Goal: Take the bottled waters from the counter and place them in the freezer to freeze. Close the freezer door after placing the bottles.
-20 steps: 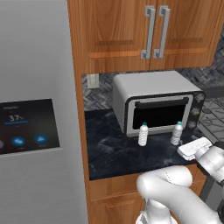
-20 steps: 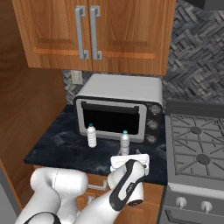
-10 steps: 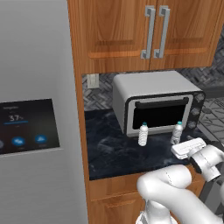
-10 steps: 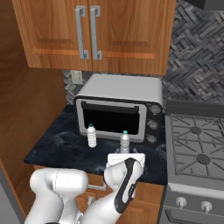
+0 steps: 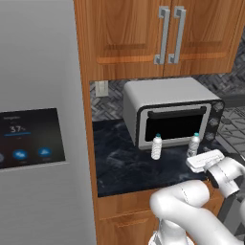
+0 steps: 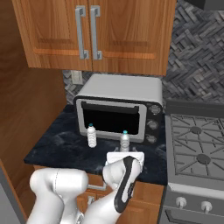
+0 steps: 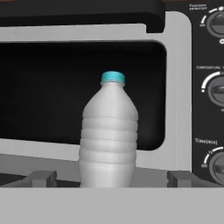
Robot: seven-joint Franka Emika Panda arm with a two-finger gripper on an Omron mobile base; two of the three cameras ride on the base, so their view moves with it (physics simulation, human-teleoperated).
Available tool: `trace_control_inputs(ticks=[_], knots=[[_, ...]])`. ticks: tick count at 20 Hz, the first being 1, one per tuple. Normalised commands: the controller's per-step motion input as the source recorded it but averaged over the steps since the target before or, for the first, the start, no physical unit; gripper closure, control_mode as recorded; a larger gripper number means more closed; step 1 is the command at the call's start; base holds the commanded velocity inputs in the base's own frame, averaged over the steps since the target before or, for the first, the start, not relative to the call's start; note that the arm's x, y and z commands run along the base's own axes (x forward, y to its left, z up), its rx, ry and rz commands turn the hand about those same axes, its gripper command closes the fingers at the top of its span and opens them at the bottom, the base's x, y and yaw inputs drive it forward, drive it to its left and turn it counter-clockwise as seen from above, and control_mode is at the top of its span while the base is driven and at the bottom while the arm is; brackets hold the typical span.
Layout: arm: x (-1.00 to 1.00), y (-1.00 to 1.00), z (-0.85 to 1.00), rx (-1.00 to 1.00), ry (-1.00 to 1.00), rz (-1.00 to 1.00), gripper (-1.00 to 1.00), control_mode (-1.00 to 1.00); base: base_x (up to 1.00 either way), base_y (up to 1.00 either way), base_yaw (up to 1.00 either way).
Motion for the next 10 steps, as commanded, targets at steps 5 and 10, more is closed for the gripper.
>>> trace_control_inputs(ticks=[5,10], knots=[[0.08,0.0,0.03,0.0,0.0,0.0,-1.0,-1.0,0.0,0.0,0.0],[0.03,0.0,0.0,0.0,0.01,0.0,-1.0,-1.0,0.0,0.0,0.0]])
